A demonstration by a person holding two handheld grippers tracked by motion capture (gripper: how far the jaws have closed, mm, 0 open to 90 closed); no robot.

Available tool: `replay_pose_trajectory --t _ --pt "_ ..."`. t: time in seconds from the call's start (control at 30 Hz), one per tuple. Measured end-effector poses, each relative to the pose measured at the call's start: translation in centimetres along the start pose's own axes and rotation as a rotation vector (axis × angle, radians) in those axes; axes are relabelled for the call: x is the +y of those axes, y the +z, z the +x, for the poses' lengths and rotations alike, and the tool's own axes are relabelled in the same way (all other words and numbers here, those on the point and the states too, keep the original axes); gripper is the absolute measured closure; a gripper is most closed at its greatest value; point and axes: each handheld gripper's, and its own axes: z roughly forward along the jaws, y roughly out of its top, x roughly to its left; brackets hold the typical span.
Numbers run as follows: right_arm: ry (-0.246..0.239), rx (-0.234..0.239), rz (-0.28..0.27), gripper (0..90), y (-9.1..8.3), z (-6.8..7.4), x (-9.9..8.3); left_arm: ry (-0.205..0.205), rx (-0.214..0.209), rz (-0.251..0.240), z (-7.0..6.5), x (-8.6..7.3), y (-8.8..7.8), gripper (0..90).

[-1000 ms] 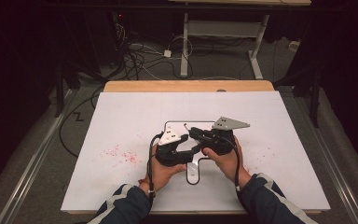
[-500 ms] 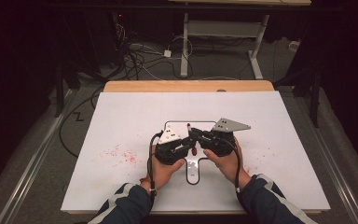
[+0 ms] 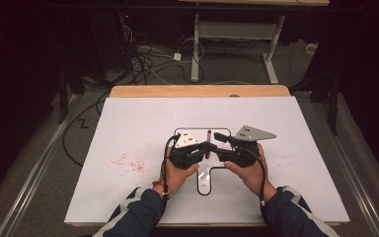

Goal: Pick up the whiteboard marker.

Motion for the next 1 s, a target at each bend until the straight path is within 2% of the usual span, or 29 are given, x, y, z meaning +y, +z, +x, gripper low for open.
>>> replay_pose_trajectory --t 0.1,0.13,0.2,0.27,0.3,0.33,0.37,0.4,0.43,0.47,0.53,0.57,0.6,0.73,0.9,0.93,1.0 --pt "-0.035 -0.020 -0.005 46.2 -1.3 -0.4 -0.4 0.005 -0.012 0.000 0.1 0.1 1.2 78.7" --pt "-0.078 -0.051 0.004 43.7 -2.5 -0.9 -1.1 0.006 -0.013 0.002 0.0 0.2 1.6 78.6" --pt "-0.125 -0.095 0.010 42.0 -3.6 -1.4 -2.0 0.005 -0.019 -0.002 -0.1 0.2 2.3 78.6" --pt "-0.133 -0.111 0.019 40.4 -4.0 -1.8 -2.5 0.006 -0.030 -0.002 -0.3 0.2 2.9 78.7" --pt "-0.137 -0.135 0.060 38.1 -4.7 -2.5 -3.5 0.012 -0.030 0.001 -0.5 0.3 3.2 78.7" --pt "-0.137 -0.135 0.060 38.1 -4.7 -2.5 -3.5 0.015 -0.036 0.002 -0.7 0.3 3.4 78.7" --pt "-0.138 -0.159 0.078 37.4 -5.0 -2.8 -4.1 0.021 -0.037 0.008 -0.9 0.2 3.7 78.6" --pt "-0.119 -0.185 0.101 36.1 -5.4 -3.4 -4.9 0.027 -0.039 0.014 -1.1 0.2 3.9 78.6" --pt "-0.119 -0.185 0.101 36.1 -5.4 -3.4 -4.9 0.030 -0.045 0.017 -1.3 0.1 4.1 78.6" --pt "-0.101 -0.206 0.115 34.4 -5.8 -3.9 -5.6 0.032 -0.048 0.021 -1.5 0.0 4.3 78.6" --pt "-0.061 -0.217 0.122 32.2 -6.0 -4.2 -6.2 0.034 -0.057 0.031 -1.7 -0.2 4.7 78.6" --pt "-0.061 -0.217 0.122 32.2 -6.0 -4.2 -6.2 0.038 -0.063 0.038 -1.8 -0.3 4.9 78.6" --pt "-0.059 -0.240 0.137 30.7 -5.9 -4.3 -6.5 0.046 -0.070 0.047 -2.0 -0.4 5.1 78.6" --pt "-0.065 -0.250 0.141 29.9 -5.7 -4.3 -6.6 0.089 -0.068 0.059 -2.5 -0.4 5.4 78.6" --pt "-0.081 -0.262 0.166 28.3 -5.1 -4.0 -7.1 0.089 -0.054 0.053 -2.0 -0.4 5.5 78.7" --pt "-0.099 -0.263 0.177 27.8 -4.9 -3.9 -7.3 0.091 -0.052 0.052 -1.9 -0.4 5.5 78.7" --pt "-0.110 -0.266 0.180 27.8 -4.8 -3.8 -7.3 0.107 -0.038 0.057 -1.9 -0.2 5.5 78.6"
